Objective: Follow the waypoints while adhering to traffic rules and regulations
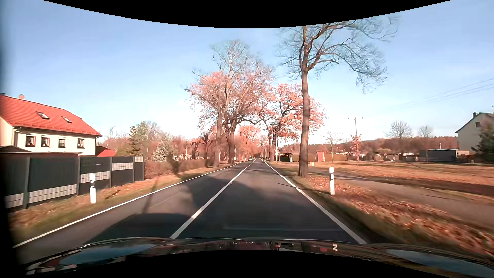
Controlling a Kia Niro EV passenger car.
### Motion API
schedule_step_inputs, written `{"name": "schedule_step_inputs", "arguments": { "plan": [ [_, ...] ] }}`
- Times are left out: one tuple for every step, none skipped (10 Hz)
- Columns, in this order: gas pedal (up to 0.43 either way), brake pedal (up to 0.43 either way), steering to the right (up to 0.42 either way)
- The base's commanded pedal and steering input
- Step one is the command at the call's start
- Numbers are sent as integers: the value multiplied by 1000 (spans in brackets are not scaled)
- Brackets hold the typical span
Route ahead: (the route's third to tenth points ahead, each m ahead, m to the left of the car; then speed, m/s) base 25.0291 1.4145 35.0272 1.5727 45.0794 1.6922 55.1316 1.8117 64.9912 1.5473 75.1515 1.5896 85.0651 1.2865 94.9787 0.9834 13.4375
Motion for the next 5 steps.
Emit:
{"name": "schedule_step_inputs", "arguments": {
  "plan": [
    [138, 0, -1],
    [138, 0, -3],
    [130, 0, -5],
    [130, 0, -5],
    [130, 0, -5]
  ]
}}
